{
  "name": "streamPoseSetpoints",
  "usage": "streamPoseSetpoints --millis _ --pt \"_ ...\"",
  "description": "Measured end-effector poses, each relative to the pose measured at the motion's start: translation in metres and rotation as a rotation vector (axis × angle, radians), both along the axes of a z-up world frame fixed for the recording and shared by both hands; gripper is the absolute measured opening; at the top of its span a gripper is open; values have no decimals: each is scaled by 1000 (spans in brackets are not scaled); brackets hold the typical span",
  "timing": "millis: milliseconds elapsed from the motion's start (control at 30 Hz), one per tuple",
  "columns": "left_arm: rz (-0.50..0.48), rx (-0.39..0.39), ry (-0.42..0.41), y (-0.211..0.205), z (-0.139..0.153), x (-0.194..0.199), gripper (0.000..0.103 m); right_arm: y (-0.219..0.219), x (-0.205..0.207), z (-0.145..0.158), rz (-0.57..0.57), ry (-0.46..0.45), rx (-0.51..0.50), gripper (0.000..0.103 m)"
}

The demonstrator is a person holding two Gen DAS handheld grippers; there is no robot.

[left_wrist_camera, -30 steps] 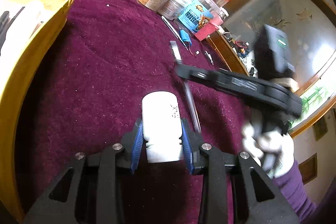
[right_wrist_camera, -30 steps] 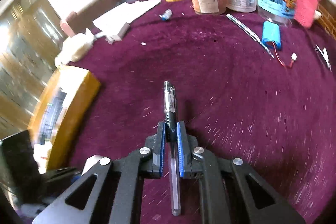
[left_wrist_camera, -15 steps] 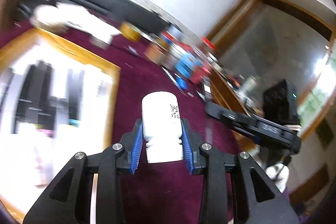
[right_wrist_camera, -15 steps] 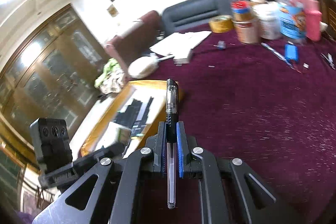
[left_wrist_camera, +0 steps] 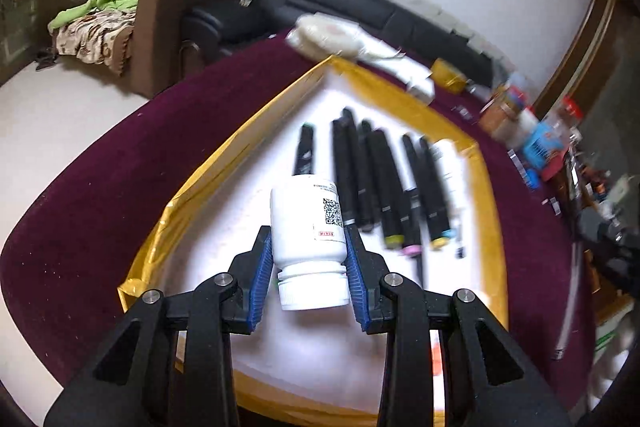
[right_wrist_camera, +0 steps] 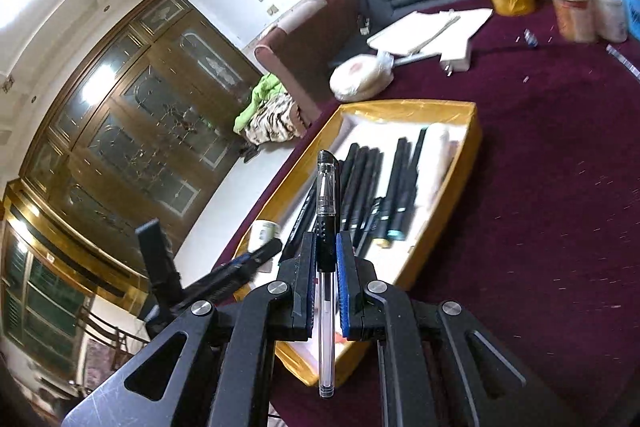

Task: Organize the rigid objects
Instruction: 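Carry the bottle with left while right carries the clear pen over the tray, then lower the bottle into the tray with left while right lowers the clear pen in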

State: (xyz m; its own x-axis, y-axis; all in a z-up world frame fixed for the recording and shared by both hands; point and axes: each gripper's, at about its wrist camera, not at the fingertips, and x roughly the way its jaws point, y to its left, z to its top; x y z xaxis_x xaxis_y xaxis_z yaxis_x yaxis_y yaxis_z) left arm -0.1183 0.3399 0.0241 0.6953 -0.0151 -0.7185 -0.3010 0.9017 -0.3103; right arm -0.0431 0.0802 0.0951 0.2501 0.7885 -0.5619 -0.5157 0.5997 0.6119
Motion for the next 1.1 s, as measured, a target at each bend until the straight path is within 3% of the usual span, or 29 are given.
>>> streamPoseSetpoints --millis 100,200,433,667,867,1100 --pt "-11 67 4 -10 -4 1 33 17 7 -12 -1 30 -18 9" --pt "-24 81 -12 -15 -5 0 40 27 17 -21 -13 51 -45 9" --pt "-18 13 -112 -2 12 -20 56 55 51 -37 -61 74 -144 9" --pt "62 -34 -186 31 22 -36 63 92 91 -49 -82 74 -253 9" --pt "83 -46 -201 43 20 -36 64 118 113 -58 -79 44 -361 9" --pt "80 -31 -213 36 23 -35 66 95 100 -37 -131 -51 -344 15"
